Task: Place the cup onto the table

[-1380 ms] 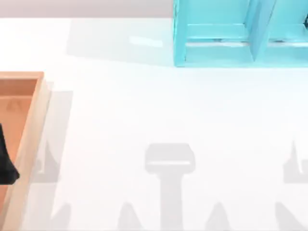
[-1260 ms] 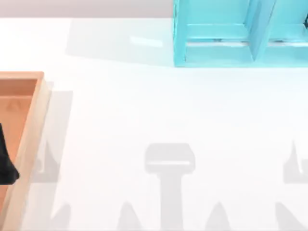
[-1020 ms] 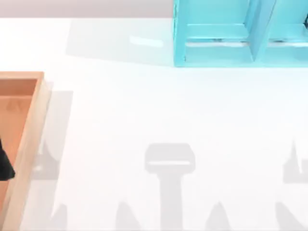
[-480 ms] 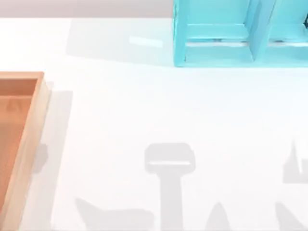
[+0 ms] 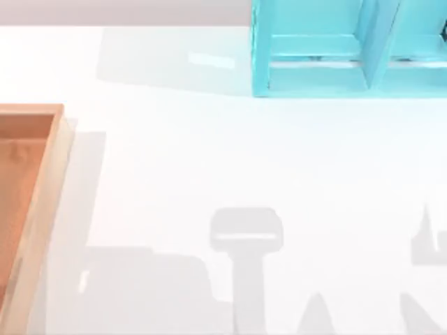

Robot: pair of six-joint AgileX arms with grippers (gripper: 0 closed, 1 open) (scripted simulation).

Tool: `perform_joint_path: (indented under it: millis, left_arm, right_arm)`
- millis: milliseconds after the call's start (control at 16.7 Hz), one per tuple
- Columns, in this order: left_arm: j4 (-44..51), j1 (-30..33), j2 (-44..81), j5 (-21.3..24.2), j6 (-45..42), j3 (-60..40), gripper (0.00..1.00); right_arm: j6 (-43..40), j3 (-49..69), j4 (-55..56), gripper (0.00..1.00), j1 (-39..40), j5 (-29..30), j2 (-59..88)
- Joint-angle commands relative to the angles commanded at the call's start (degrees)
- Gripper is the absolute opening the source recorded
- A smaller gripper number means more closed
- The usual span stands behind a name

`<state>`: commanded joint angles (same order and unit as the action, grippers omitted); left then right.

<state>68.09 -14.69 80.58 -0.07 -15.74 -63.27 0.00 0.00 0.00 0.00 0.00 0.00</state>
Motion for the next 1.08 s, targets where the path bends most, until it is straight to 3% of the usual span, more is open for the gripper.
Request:
perform_joint_path:
  millis: [600, 1080]
  left_arm:
    - [2.6, -0.6, 4.3, 0.0, -0.8, -2.5, 1.00]
    - [-17.6, -1.0, 9.7, 0.0, -1.2, 11.6, 1.00]
  right_arm:
    - [0.0, 0.0, 0.0, 1.00, 0.0, 0.0, 0.0]
    - [0.0, 0.0, 0.0, 1.00, 0.0, 0.0, 0.0]
